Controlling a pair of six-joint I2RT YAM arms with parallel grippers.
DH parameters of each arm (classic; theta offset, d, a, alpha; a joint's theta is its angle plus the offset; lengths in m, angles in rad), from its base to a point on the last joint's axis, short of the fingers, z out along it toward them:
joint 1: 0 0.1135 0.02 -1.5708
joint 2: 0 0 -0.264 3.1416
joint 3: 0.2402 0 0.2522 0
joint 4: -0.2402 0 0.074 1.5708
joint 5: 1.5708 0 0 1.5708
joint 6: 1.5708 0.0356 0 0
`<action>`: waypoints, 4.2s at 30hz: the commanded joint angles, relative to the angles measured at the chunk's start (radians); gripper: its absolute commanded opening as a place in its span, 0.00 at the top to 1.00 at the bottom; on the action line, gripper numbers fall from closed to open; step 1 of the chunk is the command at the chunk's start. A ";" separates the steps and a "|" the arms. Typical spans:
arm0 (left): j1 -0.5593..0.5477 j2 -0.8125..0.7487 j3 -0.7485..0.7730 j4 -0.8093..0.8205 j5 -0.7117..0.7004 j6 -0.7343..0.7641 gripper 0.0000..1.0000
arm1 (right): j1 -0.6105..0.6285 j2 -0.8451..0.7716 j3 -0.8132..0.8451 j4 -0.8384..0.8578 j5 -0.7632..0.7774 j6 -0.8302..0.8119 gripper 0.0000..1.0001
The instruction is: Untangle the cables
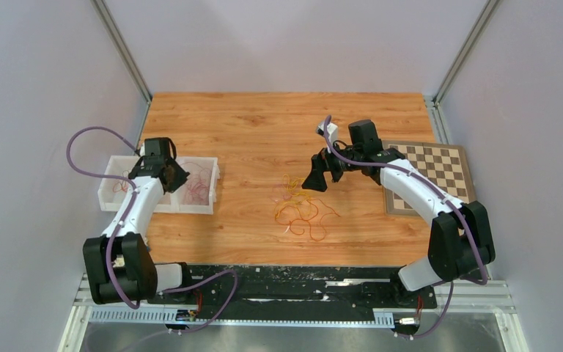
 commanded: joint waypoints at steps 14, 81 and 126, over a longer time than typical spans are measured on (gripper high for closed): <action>-0.072 -0.001 0.024 0.094 -0.084 0.029 0.55 | -0.001 0.030 0.022 0.005 -0.046 0.003 0.00; -0.011 0.569 0.624 -0.447 0.428 1.831 0.64 | -0.041 0.069 0.022 -0.116 -0.050 -0.054 0.00; -0.033 0.554 0.288 -0.096 0.451 1.783 0.76 | -0.044 0.070 0.050 -0.146 -0.036 -0.066 0.00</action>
